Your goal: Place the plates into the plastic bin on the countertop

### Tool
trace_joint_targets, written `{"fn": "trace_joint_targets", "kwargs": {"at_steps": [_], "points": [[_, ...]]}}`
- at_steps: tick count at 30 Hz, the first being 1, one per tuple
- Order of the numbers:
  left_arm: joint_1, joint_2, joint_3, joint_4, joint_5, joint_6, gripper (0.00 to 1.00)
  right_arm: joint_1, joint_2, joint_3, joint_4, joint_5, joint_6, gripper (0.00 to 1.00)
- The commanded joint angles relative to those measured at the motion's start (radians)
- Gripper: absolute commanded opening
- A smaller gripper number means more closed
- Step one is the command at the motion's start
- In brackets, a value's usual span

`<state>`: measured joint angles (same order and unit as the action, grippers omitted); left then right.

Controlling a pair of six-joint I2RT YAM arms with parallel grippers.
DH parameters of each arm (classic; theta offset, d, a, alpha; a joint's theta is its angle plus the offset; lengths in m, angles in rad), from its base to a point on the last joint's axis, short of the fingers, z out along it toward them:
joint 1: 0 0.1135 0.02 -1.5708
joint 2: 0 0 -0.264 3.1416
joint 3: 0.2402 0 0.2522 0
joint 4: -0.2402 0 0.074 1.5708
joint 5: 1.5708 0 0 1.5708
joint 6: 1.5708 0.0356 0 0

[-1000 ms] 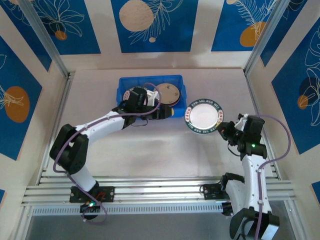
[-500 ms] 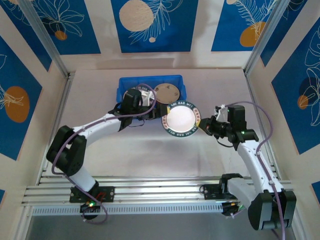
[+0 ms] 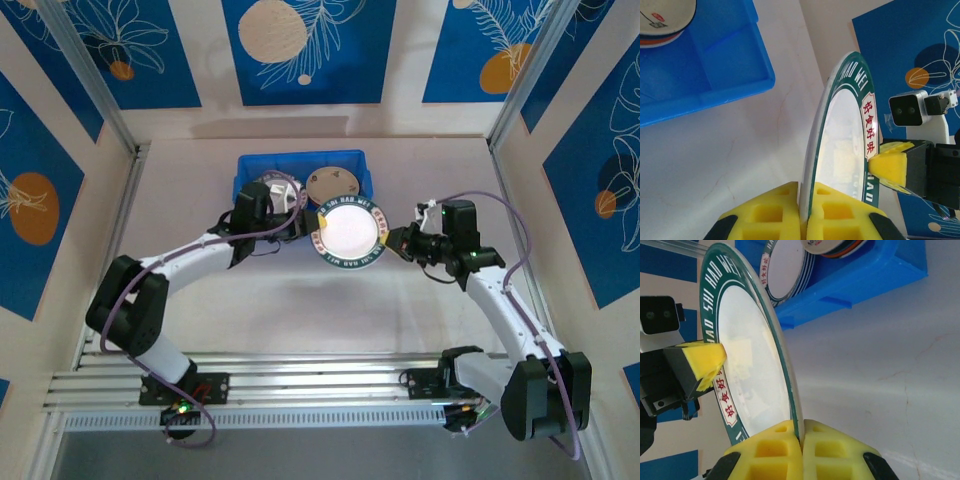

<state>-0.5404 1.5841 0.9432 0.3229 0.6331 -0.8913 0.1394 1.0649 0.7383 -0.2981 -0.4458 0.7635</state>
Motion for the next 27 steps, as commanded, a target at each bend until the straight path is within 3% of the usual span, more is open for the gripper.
{"fn": "trace_joint_targets", "kwargs": {"at_steps": [1, 2, 5, 7, 9, 11, 12, 15, 18, 20, 27], "points": [[0.007, -0.039, -0.034, 0.113, 0.050, -0.065, 0.00, 0.018, 0.007, 0.047, 0.085, -0.012, 0.022, 0.00], [0.009, -0.041, -0.049, 0.151, 0.055, -0.094, 0.00, 0.019, 0.009, 0.052, 0.090, -0.005, 0.027, 0.02], [0.017, -0.046, -0.081, 0.249, 0.064, -0.170, 0.00, 0.025, 0.012, 0.059, 0.108, 0.013, 0.032, 0.20], [0.019, -0.055, -0.087, 0.264, 0.067, -0.185, 0.00, 0.027, 0.019, 0.063, 0.124, 0.022, 0.029, 0.22], [0.019, -0.070, -0.094, 0.257, 0.063, -0.184, 0.00, 0.031, 0.037, 0.073, 0.140, 0.024, 0.027, 0.19], [0.020, -0.084, -0.094, 0.228, 0.057, -0.172, 0.00, 0.035, 0.062, 0.087, 0.149, 0.017, 0.024, 0.03], [0.023, -0.092, -0.096, 0.211, 0.053, -0.163, 0.00, 0.039, 0.075, 0.099, 0.149, 0.020, 0.023, 0.00], [0.033, -0.119, -0.096, 0.145, 0.032, -0.132, 0.03, 0.056, 0.105, 0.131, 0.151, 0.047, 0.006, 0.00], [0.048, -0.176, -0.112, 0.027, -0.038, -0.064, 0.70, 0.078, 0.148, 0.196, 0.134, 0.093, -0.028, 0.00], [0.058, -0.231, -0.121, -0.082, -0.110, -0.003, 0.99, 0.096, 0.187, 0.246, 0.121, 0.129, -0.056, 0.00], [0.087, -0.451, -0.109, -0.459, -0.380, 0.212, 1.00, 0.141, 0.392, 0.439, 0.101, 0.166, -0.099, 0.00]]}}
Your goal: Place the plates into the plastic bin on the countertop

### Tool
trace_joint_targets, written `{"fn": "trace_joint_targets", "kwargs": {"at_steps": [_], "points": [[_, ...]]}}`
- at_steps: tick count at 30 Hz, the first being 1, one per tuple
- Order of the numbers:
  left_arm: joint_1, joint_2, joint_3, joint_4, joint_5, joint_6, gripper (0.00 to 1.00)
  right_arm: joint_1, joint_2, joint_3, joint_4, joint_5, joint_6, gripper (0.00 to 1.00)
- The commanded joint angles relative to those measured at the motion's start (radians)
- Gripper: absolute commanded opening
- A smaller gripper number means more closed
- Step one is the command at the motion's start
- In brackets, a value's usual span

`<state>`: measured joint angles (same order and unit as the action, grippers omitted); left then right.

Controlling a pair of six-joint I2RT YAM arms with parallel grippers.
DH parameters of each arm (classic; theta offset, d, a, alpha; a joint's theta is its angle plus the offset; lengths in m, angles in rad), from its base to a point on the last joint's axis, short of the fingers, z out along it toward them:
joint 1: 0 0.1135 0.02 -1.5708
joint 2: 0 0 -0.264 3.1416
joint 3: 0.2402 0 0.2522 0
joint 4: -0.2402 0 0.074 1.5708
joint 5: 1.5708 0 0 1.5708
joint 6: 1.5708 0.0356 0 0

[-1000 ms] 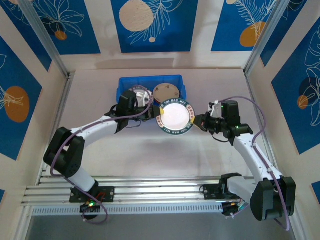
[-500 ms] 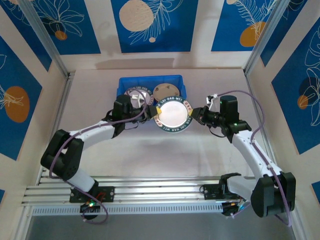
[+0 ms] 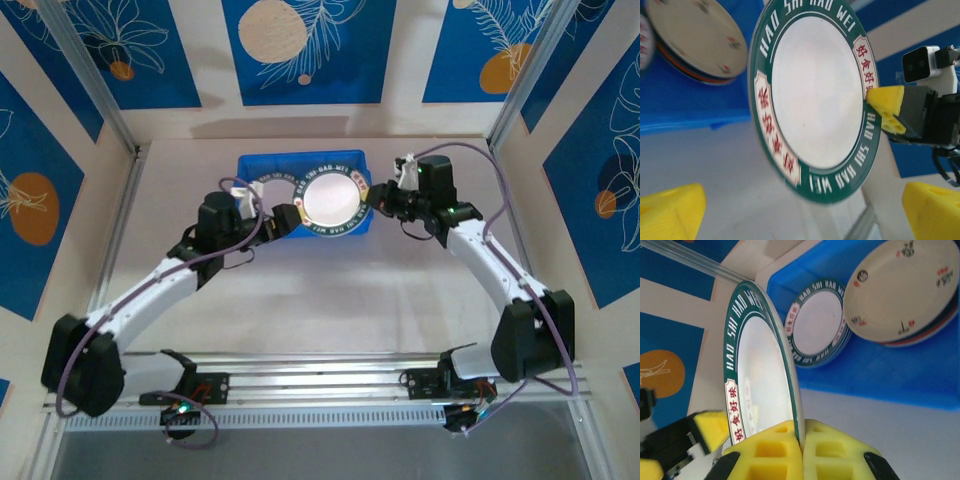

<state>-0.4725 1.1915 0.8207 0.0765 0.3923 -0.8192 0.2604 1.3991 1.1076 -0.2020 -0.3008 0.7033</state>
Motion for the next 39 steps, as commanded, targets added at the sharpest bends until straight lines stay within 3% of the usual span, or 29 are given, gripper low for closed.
{"fn": "trace_joint_targets", "kwargs": {"at_steps": [1, 6, 20, 39], "points": [[0.023, -0.073, 0.029, -0.260, -0.160, 0.166, 1.00, 0.025, 0.086, 0.093, 0.000, 0.028, -0.042, 0.00], [0.039, -0.139, 0.057, -0.368, -0.210, 0.242, 1.00, 0.058, 0.248, 0.222, 0.025, 0.038, -0.047, 0.00], [0.076, -0.162, -0.029, -0.267, -0.123, 0.175, 1.00, 0.124, 0.660, 0.555, 0.067, 0.014, 0.017, 0.00], [0.116, -0.154, -0.073, -0.254, -0.081, 0.158, 1.00, 0.175, 0.948, 0.803, 0.060, -0.033, 0.086, 0.00]]}}
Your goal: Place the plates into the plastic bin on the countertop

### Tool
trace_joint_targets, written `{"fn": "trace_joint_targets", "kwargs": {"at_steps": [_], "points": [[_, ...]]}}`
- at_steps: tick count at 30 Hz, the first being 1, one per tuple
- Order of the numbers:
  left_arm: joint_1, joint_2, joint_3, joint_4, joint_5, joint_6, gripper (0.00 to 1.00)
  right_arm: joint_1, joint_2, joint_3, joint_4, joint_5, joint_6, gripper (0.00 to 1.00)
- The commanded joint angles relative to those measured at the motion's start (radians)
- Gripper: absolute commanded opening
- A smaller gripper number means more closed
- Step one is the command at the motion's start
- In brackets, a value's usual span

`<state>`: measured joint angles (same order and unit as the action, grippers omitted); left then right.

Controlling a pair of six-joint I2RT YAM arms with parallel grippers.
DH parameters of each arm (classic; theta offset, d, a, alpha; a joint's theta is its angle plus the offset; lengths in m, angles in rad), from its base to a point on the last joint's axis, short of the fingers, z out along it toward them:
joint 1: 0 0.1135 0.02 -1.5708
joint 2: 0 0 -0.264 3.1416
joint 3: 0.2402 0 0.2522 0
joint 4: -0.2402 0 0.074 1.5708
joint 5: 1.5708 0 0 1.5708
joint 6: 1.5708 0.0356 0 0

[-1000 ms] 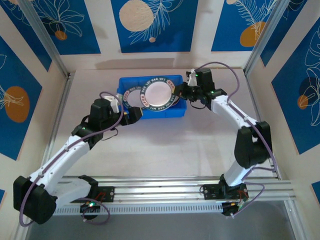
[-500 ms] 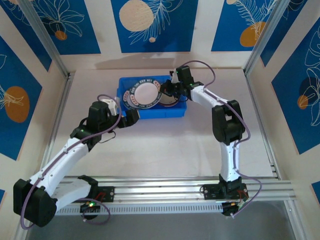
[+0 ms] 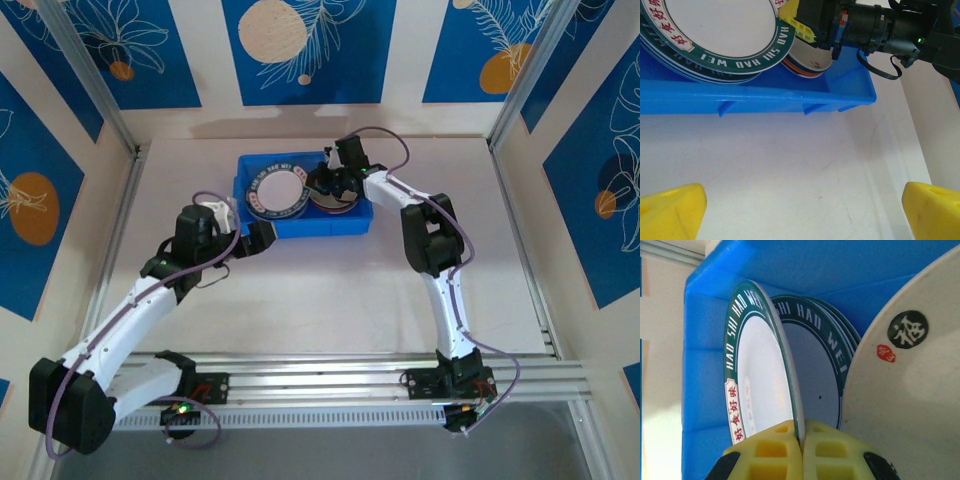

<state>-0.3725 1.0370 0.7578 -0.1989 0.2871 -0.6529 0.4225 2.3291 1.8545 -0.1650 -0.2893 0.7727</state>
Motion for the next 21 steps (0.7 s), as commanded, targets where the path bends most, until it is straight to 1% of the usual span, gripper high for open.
{"fn": "trace_joint_targets", "kwargs": {"at_steps": [1, 5, 6, 9, 11, 14, 21], "points": [[0.018, 0.001, -0.013, 0.020, 0.024, -0.008, 1.00, 0.016, 0.026, 0.066, 0.017, -0.043, 0.014, 0.00], [0.024, 0.003, -0.017, 0.020, 0.025, -0.010, 1.00, 0.025, 0.048, 0.100, -0.030, -0.014, -0.004, 0.00], [0.026, 0.003, -0.019, 0.022, 0.026, -0.010, 1.00, 0.028, 0.053, 0.113, -0.051, -0.004, -0.014, 0.02], [0.027, 0.009, -0.020, 0.028, 0.027, -0.013, 1.00, 0.041, 0.074, 0.172, -0.131, 0.038, -0.062, 0.22], [0.028, 0.016, -0.019, 0.033, 0.029, -0.014, 1.00, 0.052, 0.090, 0.225, -0.201, 0.080, -0.097, 0.40], [0.030, 0.027, -0.017, 0.044, 0.032, -0.018, 1.00, 0.067, 0.111, 0.291, -0.280, 0.132, -0.134, 0.55], [0.030, 0.053, -0.008, 0.068, 0.041, -0.025, 1.00, 0.082, 0.120, 0.354, -0.368, 0.202, -0.185, 0.56]]}}
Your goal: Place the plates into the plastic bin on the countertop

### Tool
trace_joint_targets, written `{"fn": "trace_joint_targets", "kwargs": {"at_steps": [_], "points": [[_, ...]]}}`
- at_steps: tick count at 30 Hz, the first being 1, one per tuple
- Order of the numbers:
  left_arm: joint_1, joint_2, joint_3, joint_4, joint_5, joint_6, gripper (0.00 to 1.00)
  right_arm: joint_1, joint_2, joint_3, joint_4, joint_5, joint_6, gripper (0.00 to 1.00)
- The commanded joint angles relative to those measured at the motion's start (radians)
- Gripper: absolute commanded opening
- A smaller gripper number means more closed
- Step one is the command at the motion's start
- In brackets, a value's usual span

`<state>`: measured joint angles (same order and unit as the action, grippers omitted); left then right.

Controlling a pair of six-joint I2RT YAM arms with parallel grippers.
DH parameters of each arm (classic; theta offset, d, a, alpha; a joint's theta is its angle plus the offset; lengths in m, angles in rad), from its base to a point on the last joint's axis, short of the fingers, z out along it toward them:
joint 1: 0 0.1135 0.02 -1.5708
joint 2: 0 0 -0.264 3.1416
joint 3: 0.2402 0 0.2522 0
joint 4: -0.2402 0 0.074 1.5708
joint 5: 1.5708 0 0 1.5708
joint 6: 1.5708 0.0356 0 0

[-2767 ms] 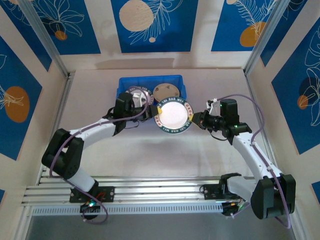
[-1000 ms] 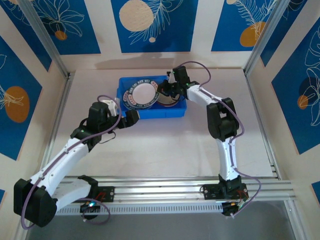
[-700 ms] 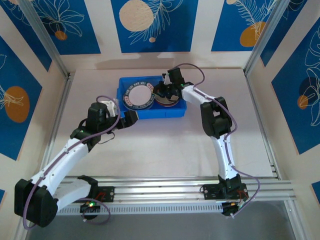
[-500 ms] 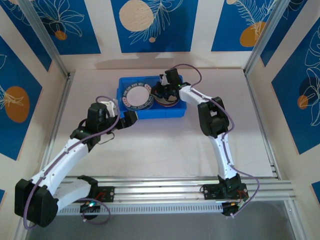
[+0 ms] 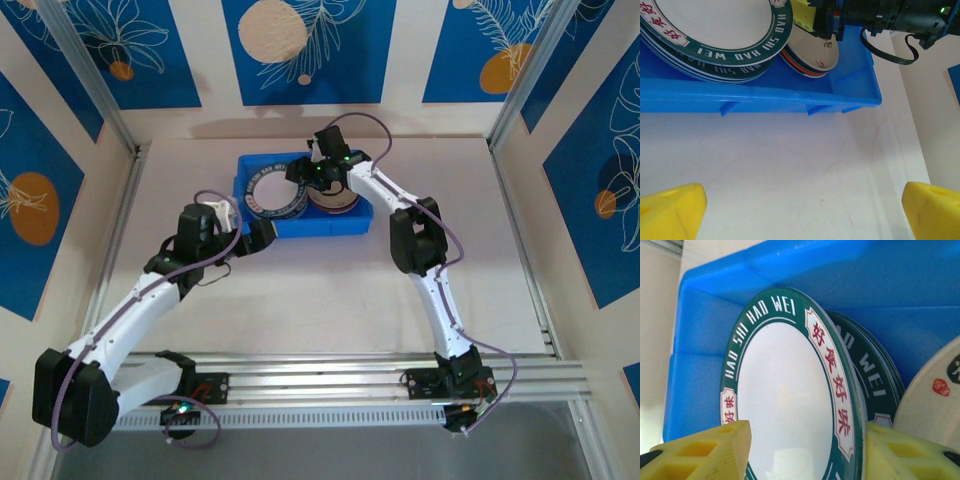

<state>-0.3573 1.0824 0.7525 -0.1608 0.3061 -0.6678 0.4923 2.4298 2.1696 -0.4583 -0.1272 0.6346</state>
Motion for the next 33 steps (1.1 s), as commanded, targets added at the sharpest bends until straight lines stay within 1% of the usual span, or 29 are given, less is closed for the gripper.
{"fn": "trace_joint_targets", "kwargs": {"at_steps": [1, 7, 13, 21, 30, 33], "points": [[0.015, 0.011, -0.002, 0.033, 0.023, -0.010, 1.00, 0.014, 0.022, 0.047, -0.087, 0.049, -0.053, 0.56], [0.016, 0.032, 0.002, 0.054, 0.034, -0.014, 1.00, 0.030, 0.022, 0.090, -0.160, 0.125, -0.111, 0.56], [0.015, 0.037, 0.002, 0.063, 0.034, -0.013, 1.00, 0.037, 0.029, 0.136, -0.211, 0.163, -0.145, 0.56], [0.015, 0.039, 0.002, 0.069, 0.031, -0.016, 1.00, 0.032, 0.029, 0.158, -0.240, 0.178, -0.150, 0.56], [0.015, 0.049, 0.003, 0.084, 0.031, -0.021, 1.00, 0.034, 0.041, 0.206, -0.317, 0.246, -0.186, 0.57], [0.015, 0.054, 0.002, 0.094, 0.033, -0.023, 1.00, 0.035, 0.033, 0.192, -0.306, 0.219, -0.188, 0.55]]}}
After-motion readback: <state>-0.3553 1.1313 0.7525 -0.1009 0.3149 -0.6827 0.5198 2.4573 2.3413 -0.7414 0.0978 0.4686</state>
